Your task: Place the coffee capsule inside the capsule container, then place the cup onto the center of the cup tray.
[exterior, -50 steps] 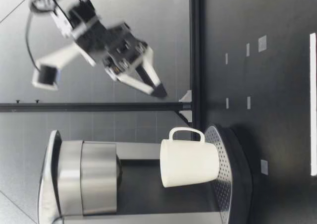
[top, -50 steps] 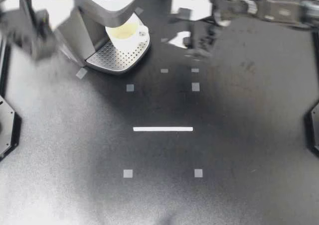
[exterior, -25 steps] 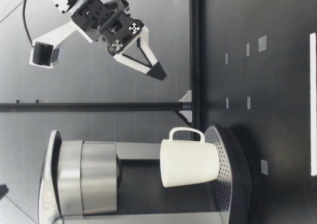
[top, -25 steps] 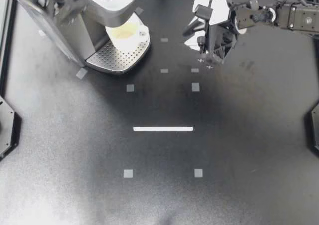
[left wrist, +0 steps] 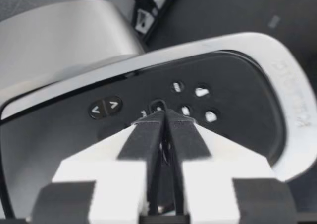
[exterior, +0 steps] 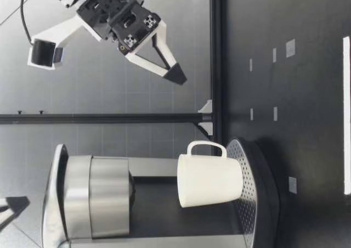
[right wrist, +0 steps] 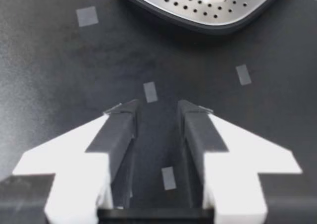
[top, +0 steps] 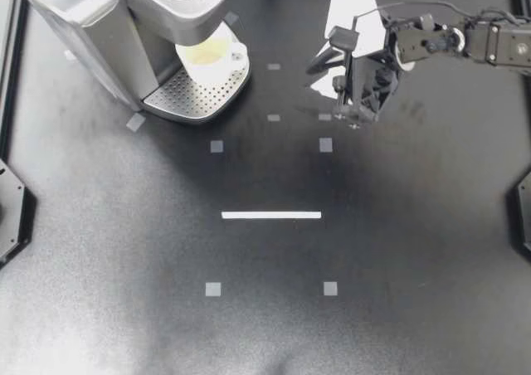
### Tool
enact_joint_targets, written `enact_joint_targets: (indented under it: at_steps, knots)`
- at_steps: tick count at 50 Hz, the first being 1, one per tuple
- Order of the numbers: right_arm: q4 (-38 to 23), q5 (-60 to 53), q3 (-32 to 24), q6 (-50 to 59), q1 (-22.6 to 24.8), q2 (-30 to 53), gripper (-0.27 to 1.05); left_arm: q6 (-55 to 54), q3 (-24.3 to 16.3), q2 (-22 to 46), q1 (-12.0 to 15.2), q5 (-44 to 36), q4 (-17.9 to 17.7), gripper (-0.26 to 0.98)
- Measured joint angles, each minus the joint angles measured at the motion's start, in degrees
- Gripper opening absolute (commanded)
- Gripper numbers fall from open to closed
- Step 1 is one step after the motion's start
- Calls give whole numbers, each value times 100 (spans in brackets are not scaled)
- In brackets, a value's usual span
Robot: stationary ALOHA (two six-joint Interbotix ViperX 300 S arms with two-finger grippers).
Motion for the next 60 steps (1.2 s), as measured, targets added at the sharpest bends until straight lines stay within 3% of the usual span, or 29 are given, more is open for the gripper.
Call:
enact_joint_targets:
  at_steps: [42, 60]
  knots:
    - [0, -88, 97, 9, 26, -53, 39, 0, 360, 97, 105, -255, 18, 12]
    - [0, -88, 97, 9, 26, -53, 39, 9, 185, 88, 149, -202, 0, 12]
